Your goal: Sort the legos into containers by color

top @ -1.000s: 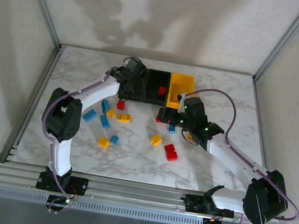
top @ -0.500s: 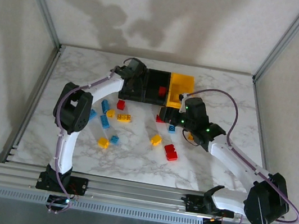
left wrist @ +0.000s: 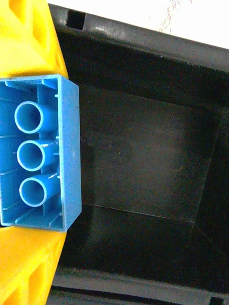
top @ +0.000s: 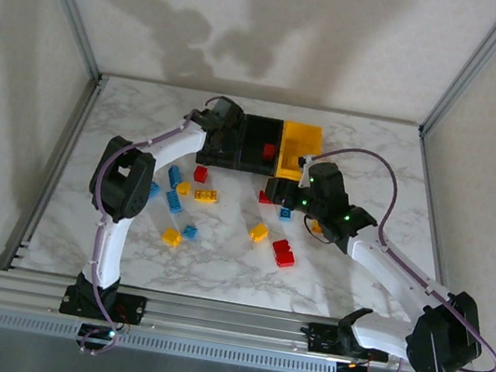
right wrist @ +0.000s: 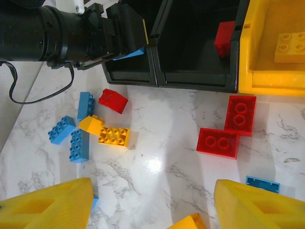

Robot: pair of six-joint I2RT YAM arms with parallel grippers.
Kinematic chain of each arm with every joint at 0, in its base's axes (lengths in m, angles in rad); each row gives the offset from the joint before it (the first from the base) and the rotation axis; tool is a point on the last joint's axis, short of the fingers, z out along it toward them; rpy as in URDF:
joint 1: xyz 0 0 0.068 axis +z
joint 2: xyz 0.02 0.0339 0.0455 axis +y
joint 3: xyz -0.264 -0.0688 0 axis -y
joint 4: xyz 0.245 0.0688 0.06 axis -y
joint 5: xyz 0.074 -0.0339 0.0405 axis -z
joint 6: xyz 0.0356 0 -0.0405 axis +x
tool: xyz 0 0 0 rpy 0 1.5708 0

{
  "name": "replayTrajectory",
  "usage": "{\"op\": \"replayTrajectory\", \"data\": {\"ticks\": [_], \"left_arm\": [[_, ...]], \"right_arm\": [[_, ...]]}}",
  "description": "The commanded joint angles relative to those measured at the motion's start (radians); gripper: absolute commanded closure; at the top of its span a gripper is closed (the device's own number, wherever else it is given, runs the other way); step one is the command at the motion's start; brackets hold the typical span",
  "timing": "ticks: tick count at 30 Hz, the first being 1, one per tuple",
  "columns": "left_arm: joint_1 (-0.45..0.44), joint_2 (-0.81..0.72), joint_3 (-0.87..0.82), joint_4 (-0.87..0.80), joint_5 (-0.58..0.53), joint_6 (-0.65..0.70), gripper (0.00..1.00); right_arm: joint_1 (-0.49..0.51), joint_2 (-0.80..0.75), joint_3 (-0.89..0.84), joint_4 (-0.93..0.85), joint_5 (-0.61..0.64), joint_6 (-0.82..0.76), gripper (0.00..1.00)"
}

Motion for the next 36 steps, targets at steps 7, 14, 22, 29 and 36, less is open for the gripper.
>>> {"op": "replayTrajectory", "data": {"ticks": [7, 14, 22, 29, 36], "left_arm": [[0.008, -0.049, -0.011, -0.017, 0.005, -0.014, 0.23], [-0.025, -0.151, -0.039, -0.009, 0.038, -0.019, 0.22], [-0.124, -0.436, -0.318, 0.135, 0.167, -0.051, 0.22], [-0.205, -0.717, -0.729, 0.341, 0.221, -0.196, 0.22], [-0.233, -0.956, -0.948, 0.326, 0.150, -0.285, 0.18]], "right_arm": [[0.007, -0.017, -0.012, -0.021, 0.018, 0.003, 0.32], [0.005, -0.039, 0.006, -0.088, 0.064, 0.021, 0.32], [-0.043, -0.038, 0.013, -0.219, 0.136, 0.040, 0.36], [-0.064, 0.068, 0.059, -0.257, 0.162, 0.008, 0.36], [-0.009, 0.266, 0.152, -0.225, 0.168, 0.031, 0.34]]}}
